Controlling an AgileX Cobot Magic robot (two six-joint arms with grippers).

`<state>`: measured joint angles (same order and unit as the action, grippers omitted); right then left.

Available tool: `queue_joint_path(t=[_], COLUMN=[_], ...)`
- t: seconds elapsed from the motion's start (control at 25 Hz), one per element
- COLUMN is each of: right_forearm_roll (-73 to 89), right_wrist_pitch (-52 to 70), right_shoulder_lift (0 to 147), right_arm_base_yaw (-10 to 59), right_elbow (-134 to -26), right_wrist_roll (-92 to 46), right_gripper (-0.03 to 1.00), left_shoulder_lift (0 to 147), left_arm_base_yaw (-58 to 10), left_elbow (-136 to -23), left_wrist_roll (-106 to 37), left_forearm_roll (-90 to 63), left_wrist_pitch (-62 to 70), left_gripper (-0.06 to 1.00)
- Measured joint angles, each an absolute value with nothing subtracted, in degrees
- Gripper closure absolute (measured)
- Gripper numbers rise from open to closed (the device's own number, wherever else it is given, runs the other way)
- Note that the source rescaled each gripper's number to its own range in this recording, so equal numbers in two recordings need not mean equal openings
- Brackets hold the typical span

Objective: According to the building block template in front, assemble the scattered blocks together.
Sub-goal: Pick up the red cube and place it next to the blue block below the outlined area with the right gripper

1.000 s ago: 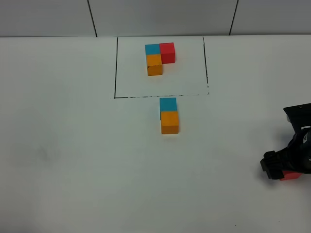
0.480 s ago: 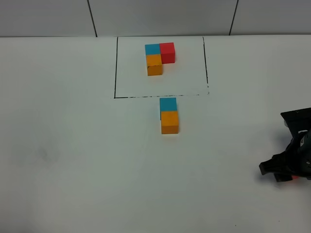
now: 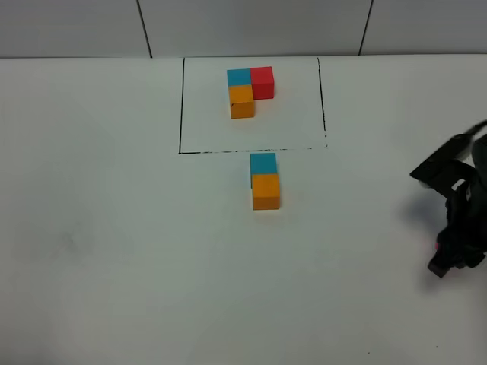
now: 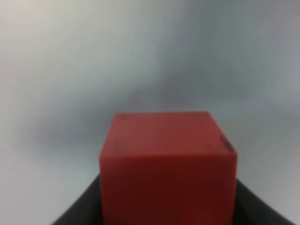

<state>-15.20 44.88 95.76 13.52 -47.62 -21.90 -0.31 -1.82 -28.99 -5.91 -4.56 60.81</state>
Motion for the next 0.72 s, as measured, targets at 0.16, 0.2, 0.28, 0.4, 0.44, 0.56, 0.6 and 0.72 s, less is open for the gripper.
queue_joint_path(t=[0.16,0.2,0.28,0.4,0.44,0.56,0.6,0.72], right_forearm_roll=[-12.67,-11.62,-9.83,-8.71,-8.71,-8.18,-7.89,-6.58], right_wrist_pitch=[48.24,49.52,53.11,56.82,57.40,57.88,57.98,58.73], right_shoulder_lift=[97.56,98.76,102.20,108.37,110.50,115.67,117.19,120.78], right_arm_base_yaw=[17.85,18.39,19.24,20.35,20.82,22.45,22.78,23.68], right_elbow=[-56.84,-59.42,-65.33,-73.98,-76.78,-83.42,-85.33,-89.73], right_wrist_roll=[-41.45,-44.49,-48.77,-53.89,-54.88,-57.45,-58.22,-60.58], right_gripper=[0.95,0.95,0.95,0.95,0.95,0.95,0.95,0.95], left_shoulder_lift=[-0.31,-0.31,-0.31,-0.31,-0.31,-0.31,-0.31,-0.31], left_arm_base_yaw=[-1.82,-1.82,-1.82,-1.82,-1.82,-1.82,-1.82,-1.82], left_elbow=[-28.99,-28.99,-28.99,-28.99,-28.99,-28.99,-28.99,-28.99], left_wrist_roll=[-5.91,-5.91,-5.91,-5.91,-5.91,-5.91,-5.91,-5.91], left_forearm_roll=[-4.56,-4.56,-4.56,-4.56,-4.56,-4.56,-4.56,-4.56], left_wrist_pitch=[60.81,60.81,60.81,60.81,60.81,60.81,60.81,60.81], left_gripper=[0.18,0.18,0.18,0.18,0.18,0.18,0.18,0.18])
